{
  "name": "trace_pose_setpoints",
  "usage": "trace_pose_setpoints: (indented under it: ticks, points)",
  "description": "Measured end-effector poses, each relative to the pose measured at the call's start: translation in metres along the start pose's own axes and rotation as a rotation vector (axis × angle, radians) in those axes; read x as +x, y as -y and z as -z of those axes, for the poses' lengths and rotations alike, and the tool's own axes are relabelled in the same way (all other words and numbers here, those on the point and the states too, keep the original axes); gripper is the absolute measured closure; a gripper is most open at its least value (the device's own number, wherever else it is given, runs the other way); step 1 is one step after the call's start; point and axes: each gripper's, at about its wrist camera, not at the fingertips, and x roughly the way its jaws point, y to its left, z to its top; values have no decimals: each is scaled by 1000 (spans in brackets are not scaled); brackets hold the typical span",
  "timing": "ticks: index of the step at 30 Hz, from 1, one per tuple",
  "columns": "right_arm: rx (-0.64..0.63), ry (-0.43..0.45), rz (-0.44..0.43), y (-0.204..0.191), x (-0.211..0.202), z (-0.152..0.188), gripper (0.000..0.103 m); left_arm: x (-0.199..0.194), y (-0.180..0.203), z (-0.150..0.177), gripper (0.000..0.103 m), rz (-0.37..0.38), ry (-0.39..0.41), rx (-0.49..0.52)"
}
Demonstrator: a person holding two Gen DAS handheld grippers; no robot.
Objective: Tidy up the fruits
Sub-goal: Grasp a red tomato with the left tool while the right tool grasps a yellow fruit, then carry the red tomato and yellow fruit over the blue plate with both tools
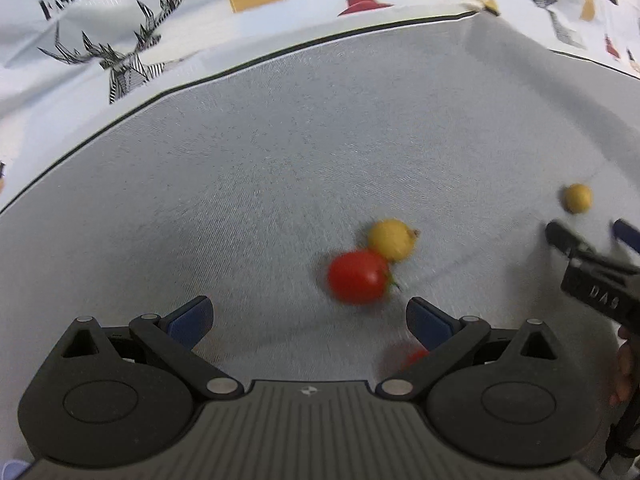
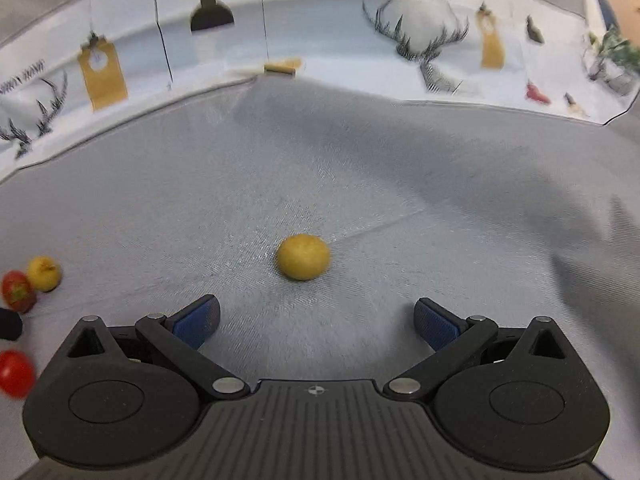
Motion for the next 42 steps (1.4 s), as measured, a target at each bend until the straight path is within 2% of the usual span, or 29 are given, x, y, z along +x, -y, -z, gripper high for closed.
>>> trace_pose_setpoints:
  ticks: [1,2,3,4,5,6,8,15,21,26,34,42]
  points:
    - [-3,1,6,-1,3,-2,1,3,-1,-2,1,4,1,-6]
    - [9,11,12,0,4,-4,8,3,-2,-3,2,9,12,-13]
    - [11,30,25,-1,2,-5,18,-1,-4,-3,15,26,41,-9]
    - [-14,43,31,-2,-1,-5,50,-5,-6,-2,44,55,69,0]
    - [-35,41,31,-3,-3,-5,74,-7,-8,0,58,84,77,3]
    - [-36,34,28,-3,-6,-4,74,-6,-10,0,73,105,62,-5]
    - [-18,33,16,0,-9,-1,74,-8,-11,4,74,104,71,-8]
    - [15,7,6,2,-36,10,74,-35,-13,17,74,87,194,16]
    - [3,71,-24,-1,-99,19,74,-91,-17,52,74,97,268,-19]
    - [-44,127,-99,-18,-168,27,74,-148,-32,102,74,76,301,-44]
    - [-98,86,-299,-74,-260,58,74,-229,-72,198,74,21,331,-95]
    - [-194,36,-439,-139,-324,85,74,-277,-115,273,74,-40,350,-168]
